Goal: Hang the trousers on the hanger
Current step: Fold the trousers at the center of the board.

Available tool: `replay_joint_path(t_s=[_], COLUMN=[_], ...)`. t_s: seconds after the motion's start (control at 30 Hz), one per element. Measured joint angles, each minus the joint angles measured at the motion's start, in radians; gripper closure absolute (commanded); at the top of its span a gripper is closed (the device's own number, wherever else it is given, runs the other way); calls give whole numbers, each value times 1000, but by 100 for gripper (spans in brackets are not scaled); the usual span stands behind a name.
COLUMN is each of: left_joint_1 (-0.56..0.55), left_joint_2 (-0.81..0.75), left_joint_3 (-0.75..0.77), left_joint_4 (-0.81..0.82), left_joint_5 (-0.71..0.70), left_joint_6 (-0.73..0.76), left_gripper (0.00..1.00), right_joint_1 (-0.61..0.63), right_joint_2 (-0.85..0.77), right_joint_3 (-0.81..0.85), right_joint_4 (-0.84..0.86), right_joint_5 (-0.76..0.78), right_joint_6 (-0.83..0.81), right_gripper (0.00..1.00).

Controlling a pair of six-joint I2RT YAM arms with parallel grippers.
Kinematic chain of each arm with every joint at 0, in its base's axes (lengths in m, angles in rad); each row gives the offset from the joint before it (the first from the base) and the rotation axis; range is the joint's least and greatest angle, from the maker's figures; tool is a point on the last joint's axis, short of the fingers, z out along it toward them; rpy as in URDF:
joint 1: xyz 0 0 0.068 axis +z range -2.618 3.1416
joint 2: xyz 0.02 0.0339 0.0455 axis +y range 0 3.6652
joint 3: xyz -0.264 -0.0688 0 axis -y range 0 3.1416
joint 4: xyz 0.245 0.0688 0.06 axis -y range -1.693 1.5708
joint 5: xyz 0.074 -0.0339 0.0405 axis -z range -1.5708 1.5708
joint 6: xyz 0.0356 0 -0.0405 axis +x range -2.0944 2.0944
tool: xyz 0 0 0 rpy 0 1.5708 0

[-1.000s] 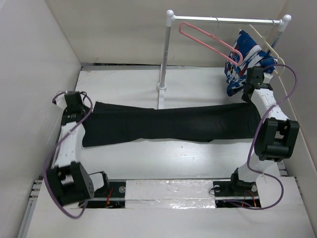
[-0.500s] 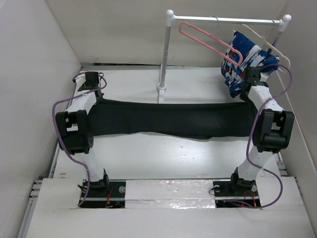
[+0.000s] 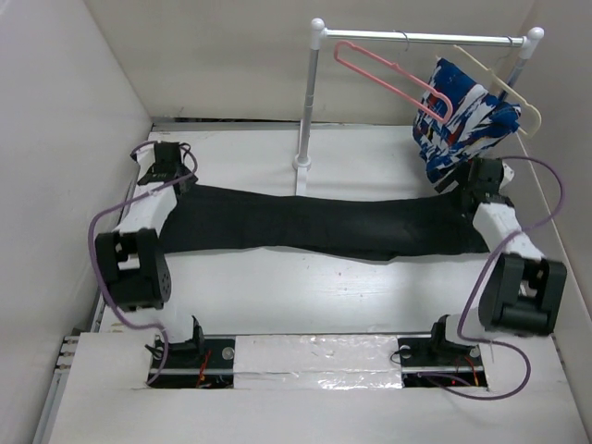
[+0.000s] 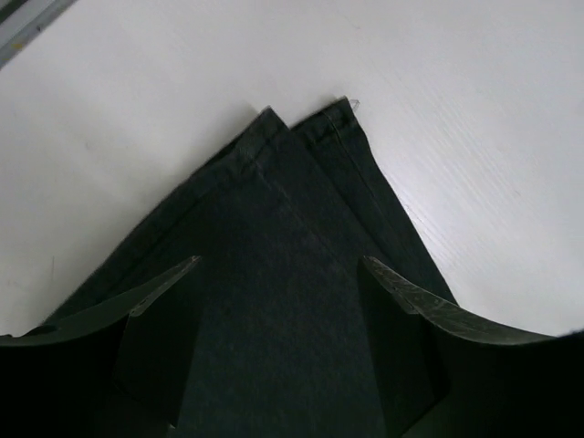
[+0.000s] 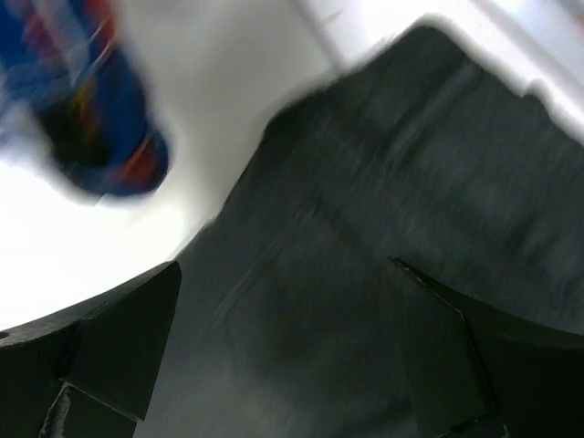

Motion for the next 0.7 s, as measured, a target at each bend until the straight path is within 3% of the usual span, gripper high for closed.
replay_joint_path(t_s=[0.17, 0.27, 0.3, 0.37, 0.53, 0.6, 0.7], left_joint_1=[0, 0, 0, 2, 35, 41, 42], left_joint_2=[-320, -502, -541, -584, -583, -551, -467], left_joint_3=[-259, -454, -507, -589, -674, -676, -679], left_joint_4=[63, 110, 113, 108, 106, 127, 177], left_joint_5=[95, 145, 155, 170, 216, 233, 260], left_joint_6=[-82, -135, -150, -177, -230, -251, -278], left_gripper=[37, 36, 32, 29, 28, 28, 28], right_joint_1=[4, 15, 16, 20, 22, 21, 22], right_joint_2=[-357, -560, -620, -747, -959, -994, -983], right_joint_3=[-340, -525, -571, -662, -728, -728, -741], right_joint_4=[189, 260, 268, 268, 220, 214, 212], right_joint_5=[-111, -174, -191, -222, -265, -273, -283], right_joint_6=[66, 70, 66, 56, 0, -24, -52], right_gripper=[6, 30, 37, 36, 17, 11, 10])
